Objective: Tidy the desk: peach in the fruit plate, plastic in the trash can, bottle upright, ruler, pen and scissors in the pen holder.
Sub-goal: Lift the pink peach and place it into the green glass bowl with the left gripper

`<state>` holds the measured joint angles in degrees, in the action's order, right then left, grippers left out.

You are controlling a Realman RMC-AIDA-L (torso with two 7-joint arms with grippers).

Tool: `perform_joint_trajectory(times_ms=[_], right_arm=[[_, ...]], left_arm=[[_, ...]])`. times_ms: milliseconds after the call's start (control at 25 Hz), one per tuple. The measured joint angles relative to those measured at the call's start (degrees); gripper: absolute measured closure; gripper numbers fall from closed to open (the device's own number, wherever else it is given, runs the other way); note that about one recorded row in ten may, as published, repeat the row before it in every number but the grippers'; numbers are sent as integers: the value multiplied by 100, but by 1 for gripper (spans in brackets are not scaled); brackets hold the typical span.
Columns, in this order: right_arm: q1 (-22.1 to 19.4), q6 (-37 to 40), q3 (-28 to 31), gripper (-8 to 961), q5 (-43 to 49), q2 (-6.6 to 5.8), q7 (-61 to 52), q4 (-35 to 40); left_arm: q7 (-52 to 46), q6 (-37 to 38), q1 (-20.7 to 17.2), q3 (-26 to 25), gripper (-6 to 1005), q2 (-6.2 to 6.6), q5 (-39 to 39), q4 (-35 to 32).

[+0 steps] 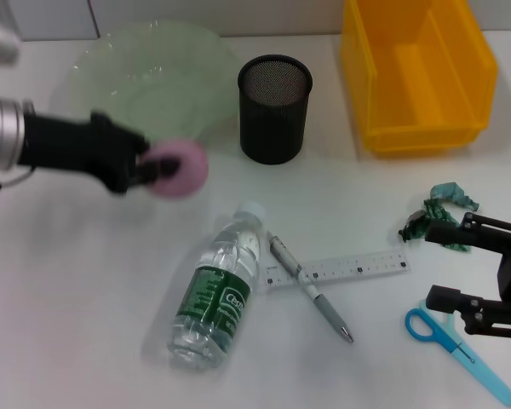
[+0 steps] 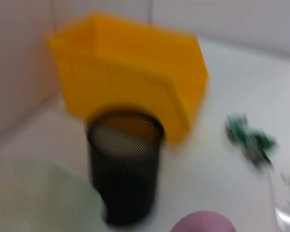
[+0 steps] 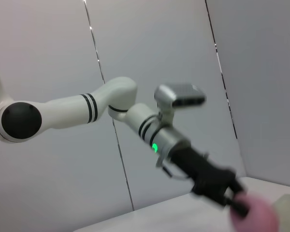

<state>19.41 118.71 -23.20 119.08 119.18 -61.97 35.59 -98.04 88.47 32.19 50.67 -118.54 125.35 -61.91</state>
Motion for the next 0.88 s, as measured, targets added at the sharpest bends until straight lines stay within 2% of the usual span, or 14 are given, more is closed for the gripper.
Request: perform_joint_trajectory(times_ms=[120, 160, 240, 280, 360, 400, 440, 480, 520, 560, 600, 640, 840, 880], right_arm=[[-74, 12, 2, 202, -23, -3, 0, 0], [-100, 15, 8, 202, -33, -6, 0, 0], [-143, 17, 32, 202, -41, -8, 1, 0], [-169, 19, 47, 202, -46, -9, 1, 0], [-178, 25, 49, 202, -48, -9, 1, 0], [-185, 35, 53, 202, -50, -9, 1, 0], [-186, 51, 52, 203, -51, -9, 1, 0], [-189, 76, 56, 203, -53, -9, 1, 0], [-189, 76, 56, 203, -53, -9, 1, 0], [-190, 81, 59, 203, -56, -9, 1, 0], [-193, 86, 64, 203, -58, -9, 1, 0], [-196, 86, 66, 203, -60, -9, 1, 0], [-200, 90, 70, 203, -61, -9, 1, 0], [-200, 91, 70, 203, -61, -9, 1, 0]], left_arm=[[8, -63, 3, -25, 797, 0, -96, -19], [20, -640, 55, -80, 804, 0, -586, -57], [21, -837, 70, -73, 817, -2, -683, -55], [30, -1295, 106, -39, 823, -12, -919, -34], [30, -1295, 106, -39, 837, -12, -919, -34], [43, -1654, 135, 15, 843, -19, -1083, 4], [43, -1654, 135, 15, 852, -19, -1083, 4], [-197, -2974, 343, 671, 862, -20, -999, 280], [-197, -2974, 343, 671, 872, -20, -999, 280], [-448, -3567, 399, 971, 881, -37, -805, 341], [-448, -3567, 399, 971, 870, -37, -805, 341], [-576, -4283, 380, 1413, 860, -47, -720, 415], [-536, -4639, 333, 1573, 806, -44, -738, 434], [-518, -4664, 327, 1576, 756, -44, -741, 434]])
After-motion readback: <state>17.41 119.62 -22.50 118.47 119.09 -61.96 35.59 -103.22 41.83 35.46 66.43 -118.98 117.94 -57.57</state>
